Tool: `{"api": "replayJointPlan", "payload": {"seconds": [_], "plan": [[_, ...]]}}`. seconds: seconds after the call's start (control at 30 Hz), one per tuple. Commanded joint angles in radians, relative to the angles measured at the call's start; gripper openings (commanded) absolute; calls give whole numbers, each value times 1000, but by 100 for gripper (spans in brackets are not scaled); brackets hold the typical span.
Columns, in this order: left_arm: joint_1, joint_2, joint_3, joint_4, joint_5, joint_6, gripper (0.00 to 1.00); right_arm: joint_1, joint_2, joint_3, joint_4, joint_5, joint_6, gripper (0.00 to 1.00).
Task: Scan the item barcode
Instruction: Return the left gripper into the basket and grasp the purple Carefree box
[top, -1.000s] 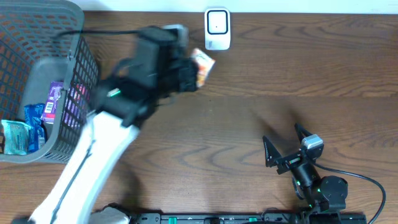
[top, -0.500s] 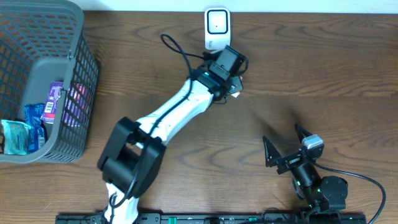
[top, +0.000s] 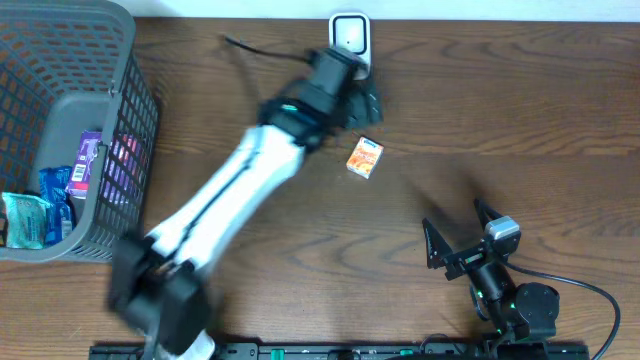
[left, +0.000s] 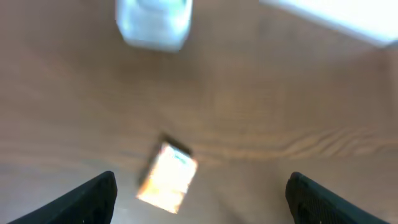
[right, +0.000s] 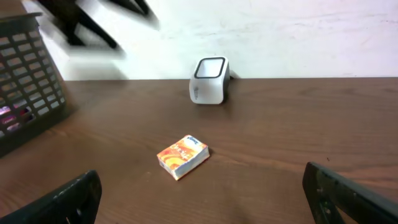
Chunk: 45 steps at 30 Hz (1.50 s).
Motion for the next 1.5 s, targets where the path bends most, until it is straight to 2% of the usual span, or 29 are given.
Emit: {"api": "replayJointPlan", "payload": {"seconds": [0.0, 0.1, 0.23, 0.37, 0.47, 0.53, 0.7, 0.73, 0.77, 1.0, 1.07, 1.27, 1.3, 1.33, 1.37, 1.4, 1.47], "plan": [[150, -193, 16, -79, -71, 187, 87, 6, -5, -2, -5, -5, 13, 99], [355, -326, 16, -132, -206, 193, 87, 6, -5, -2, -5, -5, 13, 99], [618, -422, 16, -128, -214, 193, 87, 6, -5, -2, -5, -5, 13, 99], [851, -431, 15, -135, -214, 193, 87, 6, -5, -2, -5, -5, 13, 99], [1031, -358, 12, -160, -213, 166, 87, 6, -5, -2, -5, -5, 13, 99], [1066, -288, 11, -189, -213, 132, 87, 6, -5, -2, -5, -5, 13, 99], [1068, -108, 11, -211, -214, 137, 87, 6, -5, -2, -5, -5, 13, 99], [1068, -65, 11, -224, -214, 155, 87, 6, -5, -2, -5, -5, 13, 99], [1068, 3, 11, -256, -214, 224, 87, 6, -5, -2, -5, -5, 13, 99], [1069, 177, 11, -308, -214, 319, 86, 6, -5, -2, -5, -5, 13, 99], [1069, 223, 11, -311, -210, 344, 75, 6, -5, -2, -5, -5, 13, 99], [1069, 323, 11, -314, -210, 385, 74, 6, -5, -2, -5, -5, 13, 99], [1069, 340, 11, -315, -210, 396, 69, 6, -5, -2, -5, -5, 13, 99], [1069, 351, 11, -316, -209, 395, 59, 6, -5, -2, -5, -5, 13, 99], [1069, 359, 11, -317, -206, 395, 45, 6, -5, -2, -5, -5, 13, 99], [1069, 364, 11, -321, -188, 395, 37, 6, -5, -2, -5, -5, 13, 99], [1069, 364, 11, -323, -152, 395, 27, 6, -5, -2, -5, -5, 13, 99]]}}
